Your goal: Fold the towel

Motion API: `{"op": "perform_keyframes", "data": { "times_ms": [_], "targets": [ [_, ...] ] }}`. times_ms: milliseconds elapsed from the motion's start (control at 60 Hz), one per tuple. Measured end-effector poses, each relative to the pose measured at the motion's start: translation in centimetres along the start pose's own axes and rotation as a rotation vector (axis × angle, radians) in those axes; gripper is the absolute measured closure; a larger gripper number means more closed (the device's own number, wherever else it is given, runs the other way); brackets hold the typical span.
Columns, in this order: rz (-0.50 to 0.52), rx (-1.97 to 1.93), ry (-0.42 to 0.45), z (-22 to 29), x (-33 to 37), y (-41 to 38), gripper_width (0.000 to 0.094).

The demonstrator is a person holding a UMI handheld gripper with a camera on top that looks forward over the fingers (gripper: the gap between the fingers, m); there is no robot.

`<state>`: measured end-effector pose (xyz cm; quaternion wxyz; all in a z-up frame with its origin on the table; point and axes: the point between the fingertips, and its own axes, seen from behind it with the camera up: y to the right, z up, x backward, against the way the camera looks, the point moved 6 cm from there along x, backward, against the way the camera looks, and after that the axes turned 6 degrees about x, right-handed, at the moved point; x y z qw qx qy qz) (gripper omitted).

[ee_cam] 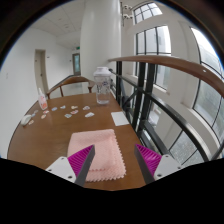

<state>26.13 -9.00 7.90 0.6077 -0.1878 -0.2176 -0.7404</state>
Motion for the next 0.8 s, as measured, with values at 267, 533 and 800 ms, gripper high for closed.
{"op": "perform_keyframes", "data": {
  "times_ms": [267, 533, 800],
  "targets": [
    [0.055, 0.040, 0.076, -0.7, 8.8, -4.2, 0.0102],
    [0.013, 0.190, 0.134, -3.5, 16.0, -7.7, 0.0098],
    [0.059, 0.167, 0.139, -5.2, 18.1, -8.8, 0.0103]
  ]
}}
